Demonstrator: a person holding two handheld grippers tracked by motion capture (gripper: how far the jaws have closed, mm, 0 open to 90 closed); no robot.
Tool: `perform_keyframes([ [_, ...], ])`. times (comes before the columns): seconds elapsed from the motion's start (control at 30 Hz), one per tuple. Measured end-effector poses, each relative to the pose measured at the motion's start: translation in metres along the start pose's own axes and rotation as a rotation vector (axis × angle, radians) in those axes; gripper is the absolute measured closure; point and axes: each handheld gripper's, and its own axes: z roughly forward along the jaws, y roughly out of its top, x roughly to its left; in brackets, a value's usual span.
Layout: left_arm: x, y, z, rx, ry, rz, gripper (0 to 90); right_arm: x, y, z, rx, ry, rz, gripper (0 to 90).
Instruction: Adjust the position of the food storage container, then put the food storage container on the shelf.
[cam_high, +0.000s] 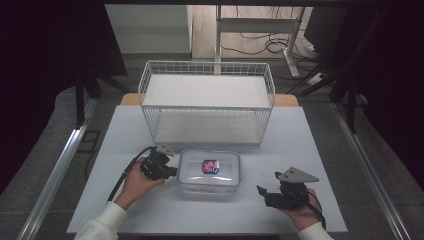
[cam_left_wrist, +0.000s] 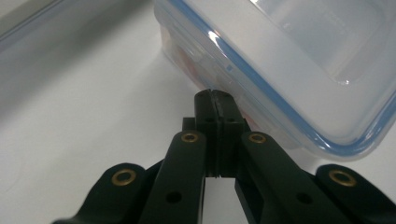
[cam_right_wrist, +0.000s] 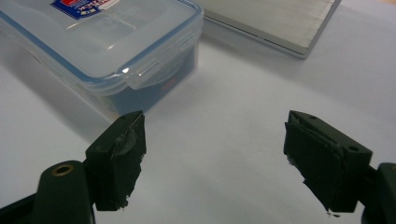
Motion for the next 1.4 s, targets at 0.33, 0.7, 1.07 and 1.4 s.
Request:
perform_keyframes([
  [0.33, -0.002, 0.001, 0.0, -0.003, -0.008, -0.004, 90.0, -0.001, 0.0, 0.0, 0.0, -0.001, 0.002, 21.3],
  [0.7, 0.007, -0.024, -0.034, -0.139, 0.008, -0.115, 79.1, -0.001, 0.0, 0.0, -0.003, 0.006, 0.007, 21.3],
  [1.07, 0.007, -0.024, -0.039, -0.208, -0.029, -0.205, 29.6, -0.002, 0.0, 0.002, -0.008, 0.016, 0.014, 21.3],
  [1.4, 0.009, -0.025, -0.039, -0.233, -0.088, -0.253, 21.4, 0.0, 0.005, 0.007, -0.027, 0.072, 0.04, 20.0],
])
